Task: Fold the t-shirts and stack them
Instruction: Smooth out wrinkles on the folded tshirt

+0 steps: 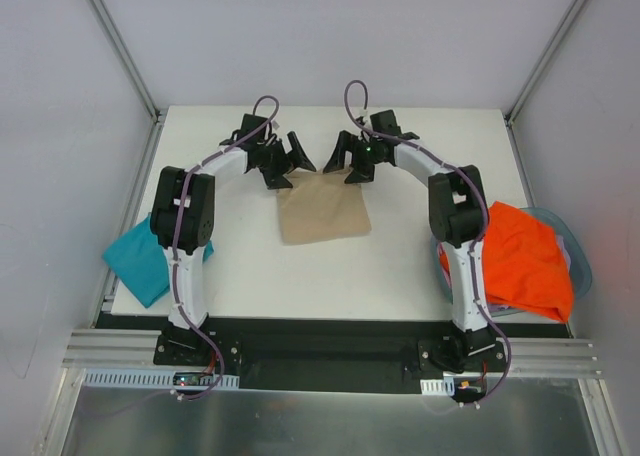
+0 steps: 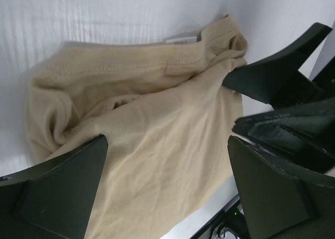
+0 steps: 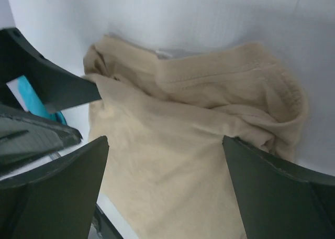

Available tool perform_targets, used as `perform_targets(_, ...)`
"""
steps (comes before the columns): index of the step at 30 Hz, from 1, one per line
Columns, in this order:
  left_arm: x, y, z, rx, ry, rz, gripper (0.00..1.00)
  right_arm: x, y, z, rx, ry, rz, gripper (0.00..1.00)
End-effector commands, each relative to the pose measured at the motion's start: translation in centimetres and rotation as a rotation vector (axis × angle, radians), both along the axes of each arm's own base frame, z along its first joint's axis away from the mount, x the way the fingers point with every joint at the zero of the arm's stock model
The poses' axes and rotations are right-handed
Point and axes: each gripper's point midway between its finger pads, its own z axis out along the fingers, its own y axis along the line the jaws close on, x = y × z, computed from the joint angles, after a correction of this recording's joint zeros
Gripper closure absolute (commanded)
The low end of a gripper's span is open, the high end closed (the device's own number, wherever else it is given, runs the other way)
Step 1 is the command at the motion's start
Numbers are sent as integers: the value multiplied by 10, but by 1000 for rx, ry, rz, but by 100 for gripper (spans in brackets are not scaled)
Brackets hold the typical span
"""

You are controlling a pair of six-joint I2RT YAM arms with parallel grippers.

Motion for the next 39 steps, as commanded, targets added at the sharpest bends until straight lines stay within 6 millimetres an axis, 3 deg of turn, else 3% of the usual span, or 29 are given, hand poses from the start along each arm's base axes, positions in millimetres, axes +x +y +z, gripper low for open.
perform_targets(1,27,-12,-2,-43,-12,-1,1,37,1,-6,0,13,-71,3)
perform_targets(5,24,-10,-10,-45,11,-4,1,31,-9,-25,-22,56,-84,3)
perform_targets(8,18,-7,-2,-43,-6,-15,1,26,-13,-16,-29,36,-62,4)
perform_targets(11,13,-6,26,-76,-47,-33,1,23,-24,14,-76,-5,-14,3)
perform_targets(12,10,-4,35,-79,-50,-27,1,24,-28,33,-88,-41,-11,3)
perform_targets(13,4,-1,59,-85,-91,-26,1,19,-33,46,-104,-53,-5,3)
perform_targets(14,3,4,69,-59,-121,-4,1,18,-37,59,-119,-99,12,3)
perform_targets(15,-2,9,81,-42,-148,7,1,15,-44,93,-131,-175,0,3)
perform_targets(16,-14,16,108,-28,-212,15,1,10,-49,109,-142,-208,1,4)
perform_targets(17,-17,25,118,11,-248,55,1,1,-54,117,-160,-232,11,3)
perform_targets(18,-25,31,128,27,-272,71,1,-9,-62,151,-167,-300,-14,4)
perform_targets(19,-45,41,145,43,-308,92,1,-17,-68,162,-174,-324,-28,3)
perform_targets(20,-54,47,151,57,-329,114,1,-33,-76,150,-201,-293,-34,3)
perform_targets(21,-62,56,154,82,-344,148,1,-48,-89,177,-223,-374,-57,3)
perform_targets(22,-84,64,158,91,-358,163,1,-52,-95,184,-225,-419,-90,4)
perform_targets(23,-94,70,158,102,-365,179,1,-61,-104,180,-247,-436,-120,3)
perform_targets(24,-102,78,156,125,-369,210,1,-84,-124,174,-274,-431,-204,3)
perform_targets(26,-130,91,149,148,-376,240,1,-96,-141,173,-286,-492,-291,4)
perform_targets(27,-138,96,147,160,-376,255,1,-116,-160,164,-322,-504,-351,3)
perform_targets(30,-163,114,129,217,-374,302,1,-142,-183,153,-349,-515,-443,4)
perform_targets(35,-179,115,86,242,-278,275,1,-172,-184,122,-351,-403,-381,3)
perform_targets(39,-165,115,62,290,-208,267,2,-182,-180,106,-350,-361,-328,3)
